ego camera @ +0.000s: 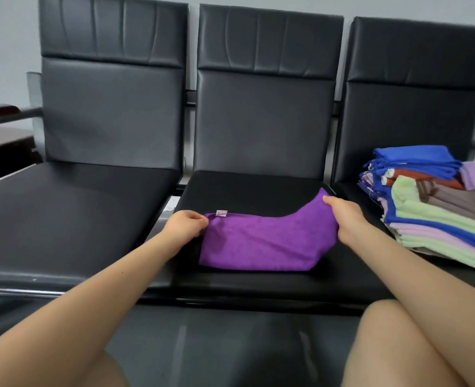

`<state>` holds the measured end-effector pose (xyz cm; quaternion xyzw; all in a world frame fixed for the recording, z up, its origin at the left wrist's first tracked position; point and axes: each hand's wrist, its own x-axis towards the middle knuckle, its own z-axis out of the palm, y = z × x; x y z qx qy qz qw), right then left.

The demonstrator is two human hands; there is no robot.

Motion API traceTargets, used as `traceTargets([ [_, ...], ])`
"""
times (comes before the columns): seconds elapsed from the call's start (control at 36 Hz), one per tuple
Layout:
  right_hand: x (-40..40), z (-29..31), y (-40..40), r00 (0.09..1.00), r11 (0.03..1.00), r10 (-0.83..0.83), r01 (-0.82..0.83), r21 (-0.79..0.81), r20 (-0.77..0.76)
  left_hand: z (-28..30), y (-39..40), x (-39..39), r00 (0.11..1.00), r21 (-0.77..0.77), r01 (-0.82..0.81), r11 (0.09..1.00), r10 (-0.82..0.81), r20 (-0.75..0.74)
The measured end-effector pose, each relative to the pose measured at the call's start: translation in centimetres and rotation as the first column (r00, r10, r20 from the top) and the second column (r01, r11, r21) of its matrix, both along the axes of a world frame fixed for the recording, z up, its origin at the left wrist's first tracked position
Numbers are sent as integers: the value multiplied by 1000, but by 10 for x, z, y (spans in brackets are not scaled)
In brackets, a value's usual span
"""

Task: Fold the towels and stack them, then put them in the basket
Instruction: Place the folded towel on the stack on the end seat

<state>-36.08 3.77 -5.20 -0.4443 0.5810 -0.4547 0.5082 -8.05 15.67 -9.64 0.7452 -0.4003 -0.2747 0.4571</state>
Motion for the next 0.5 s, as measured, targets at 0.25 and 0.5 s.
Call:
traceTargets([
  [0.25,57,7,19,956,955,292,-291,-53,13,15,-8,-2,997,-64,-70,995,69,-16],
  [0.5,64,-2,25,752,772,634,-630,86,-181,9,-10,-21,810,153,57,987,-135,570],
])
